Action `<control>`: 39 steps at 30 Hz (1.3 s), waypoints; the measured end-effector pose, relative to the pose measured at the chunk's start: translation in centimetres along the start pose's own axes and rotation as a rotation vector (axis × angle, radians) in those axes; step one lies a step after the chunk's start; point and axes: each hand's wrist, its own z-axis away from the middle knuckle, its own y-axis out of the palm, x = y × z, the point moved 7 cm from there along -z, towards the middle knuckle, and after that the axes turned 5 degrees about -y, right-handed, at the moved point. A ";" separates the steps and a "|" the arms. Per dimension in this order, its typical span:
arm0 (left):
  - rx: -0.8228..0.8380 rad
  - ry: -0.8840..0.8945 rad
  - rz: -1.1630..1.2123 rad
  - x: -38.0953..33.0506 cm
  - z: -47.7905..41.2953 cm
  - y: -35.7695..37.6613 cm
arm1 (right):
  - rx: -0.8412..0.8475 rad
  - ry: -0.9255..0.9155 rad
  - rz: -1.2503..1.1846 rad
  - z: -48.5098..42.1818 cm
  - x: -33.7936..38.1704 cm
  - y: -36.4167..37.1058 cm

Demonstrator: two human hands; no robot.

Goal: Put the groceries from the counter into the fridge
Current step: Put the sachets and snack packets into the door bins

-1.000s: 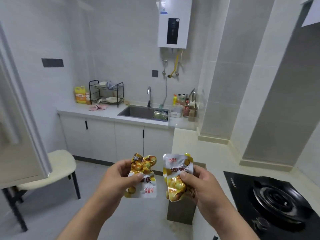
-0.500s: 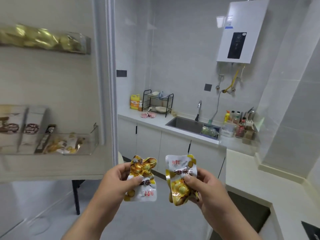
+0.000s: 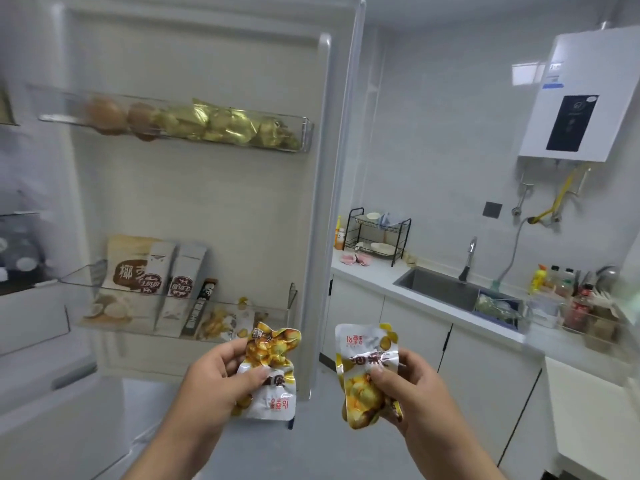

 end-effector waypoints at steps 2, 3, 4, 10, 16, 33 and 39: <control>-0.037 0.009 0.006 -0.5 -1.1 -2.1 | 0.002 -0.006 -0.001 -1.1 -0.1 1.5; -0.051 0.016 0.006 -0.8 -1.6 -3.0 | -0.001 -0.009 -0.005 -1.6 -0.1 2.2; -0.062 0.024 0.001 -1.3 -2.1 -3.8 | -0.004 -0.011 -0.007 -2.1 -0.2 2.8; -0.151 0.116 -0.055 -5.0 -4.7 -7.6 | -0.003 -0.026 -0.016 -4.6 -0.3 5.4; -0.225 0.181 -0.220 -8.6 -8.1 -7.8 | 0.029 -0.034 -0.022 -7.9 0.2 6.1; -0.260 0.058 -0.789 -9.3 -15.9 -3.4 | 0.225 -0.036 0.007 -15.0 1.3 8.4; -0.262 -0.012 -0.987 -9.4 -17.0 -4.5 | 0.225 -0.063 0.044 -15.6 1.2 9.7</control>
